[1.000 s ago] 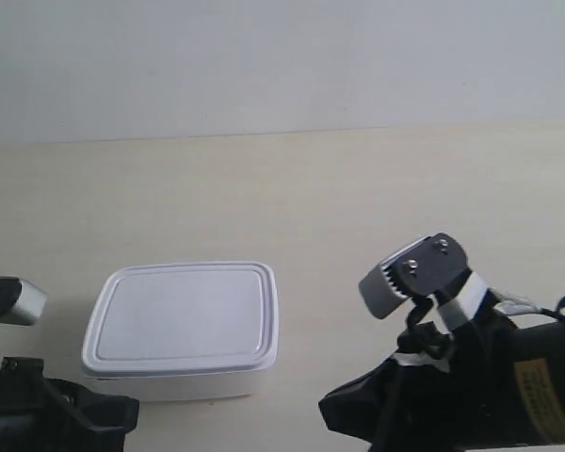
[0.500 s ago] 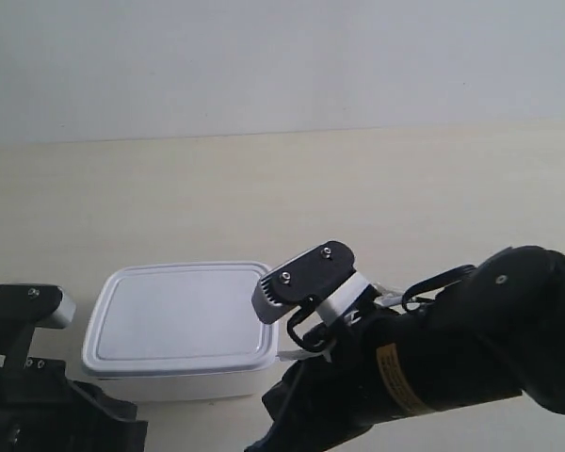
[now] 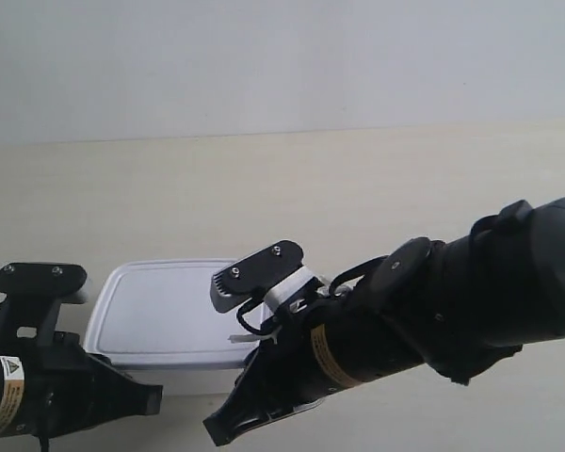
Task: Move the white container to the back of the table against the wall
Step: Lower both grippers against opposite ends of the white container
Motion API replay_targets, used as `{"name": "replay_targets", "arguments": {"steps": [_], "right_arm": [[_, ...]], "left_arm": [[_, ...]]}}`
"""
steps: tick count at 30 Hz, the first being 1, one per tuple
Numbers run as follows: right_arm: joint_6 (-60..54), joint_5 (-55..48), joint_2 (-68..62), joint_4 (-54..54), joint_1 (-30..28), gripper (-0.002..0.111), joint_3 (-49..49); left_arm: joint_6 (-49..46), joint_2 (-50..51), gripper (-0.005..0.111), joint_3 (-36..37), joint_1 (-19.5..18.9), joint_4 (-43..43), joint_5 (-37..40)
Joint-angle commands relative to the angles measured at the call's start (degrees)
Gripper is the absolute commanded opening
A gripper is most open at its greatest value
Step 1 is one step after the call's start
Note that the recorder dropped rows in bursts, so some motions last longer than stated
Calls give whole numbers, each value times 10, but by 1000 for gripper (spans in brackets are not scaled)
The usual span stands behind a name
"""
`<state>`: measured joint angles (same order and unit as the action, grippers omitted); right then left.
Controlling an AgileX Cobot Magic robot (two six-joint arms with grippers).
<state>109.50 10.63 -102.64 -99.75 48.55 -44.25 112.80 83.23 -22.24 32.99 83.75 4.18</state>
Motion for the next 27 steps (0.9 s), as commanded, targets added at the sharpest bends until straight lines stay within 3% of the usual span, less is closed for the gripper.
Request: {"name": "replay_targets", "arguments": {"steps": [1,15,27], "right_arm": [[-5,-31,-18,-2,1,0,-15],[-15,-77,-80,-2,1,0,-79],[-16,-127,-88,-2,1,0,-99]], "left_arm": [[-2,18,0,-15,3,1,31],[-3,91,0,-70,2,2,135],[-16,128,0,-114,1,3,157]]}}
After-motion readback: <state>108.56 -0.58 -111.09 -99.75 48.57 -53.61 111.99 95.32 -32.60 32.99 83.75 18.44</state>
